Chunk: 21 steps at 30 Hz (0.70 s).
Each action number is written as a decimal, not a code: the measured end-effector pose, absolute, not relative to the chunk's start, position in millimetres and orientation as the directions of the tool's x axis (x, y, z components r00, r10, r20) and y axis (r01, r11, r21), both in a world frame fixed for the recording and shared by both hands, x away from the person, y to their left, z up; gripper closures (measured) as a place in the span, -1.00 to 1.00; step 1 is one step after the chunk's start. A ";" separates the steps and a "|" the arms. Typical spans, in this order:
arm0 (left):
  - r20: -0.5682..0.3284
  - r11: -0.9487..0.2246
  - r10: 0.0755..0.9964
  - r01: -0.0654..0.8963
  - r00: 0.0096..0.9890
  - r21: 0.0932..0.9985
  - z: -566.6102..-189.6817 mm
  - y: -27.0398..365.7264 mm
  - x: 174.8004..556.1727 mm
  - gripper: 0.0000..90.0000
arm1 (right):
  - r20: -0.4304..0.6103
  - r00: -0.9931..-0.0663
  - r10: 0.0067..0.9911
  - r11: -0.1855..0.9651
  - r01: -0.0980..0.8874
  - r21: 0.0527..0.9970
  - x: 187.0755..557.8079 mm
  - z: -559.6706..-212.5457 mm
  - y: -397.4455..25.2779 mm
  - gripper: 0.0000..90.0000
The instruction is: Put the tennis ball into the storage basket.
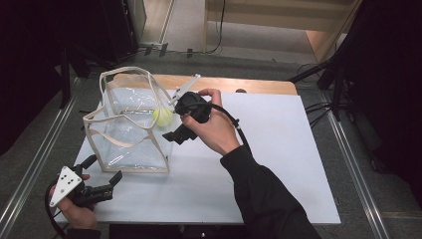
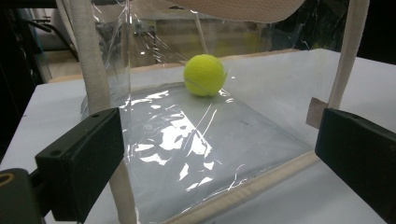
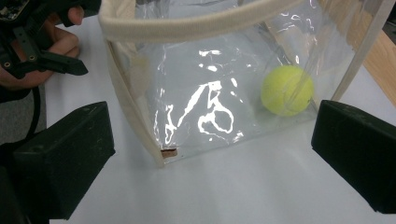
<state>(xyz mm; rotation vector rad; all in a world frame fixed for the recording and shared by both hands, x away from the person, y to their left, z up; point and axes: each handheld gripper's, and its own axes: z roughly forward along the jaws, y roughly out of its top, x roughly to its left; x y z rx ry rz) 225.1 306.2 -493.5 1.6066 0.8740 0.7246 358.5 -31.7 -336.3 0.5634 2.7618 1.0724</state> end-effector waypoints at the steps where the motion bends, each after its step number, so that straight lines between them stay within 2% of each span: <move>1: 0.009 -0.115 0.842 0.163 0.539 0.980 -493.4 306.2 224.9 -0.97 | 0.015 -0.920 0.392 0.674 0.298 0.676 357.3 -338.5 -33.7 -1.00; 21: 0.015 -0.119 0.843 0.160 0.537 0.980 -493.6 305.4 224.4 -0.97 | 0.043 -0.885 0.464 0.595 0.348 0.725 340.0 -386.1 -83.1 -1.00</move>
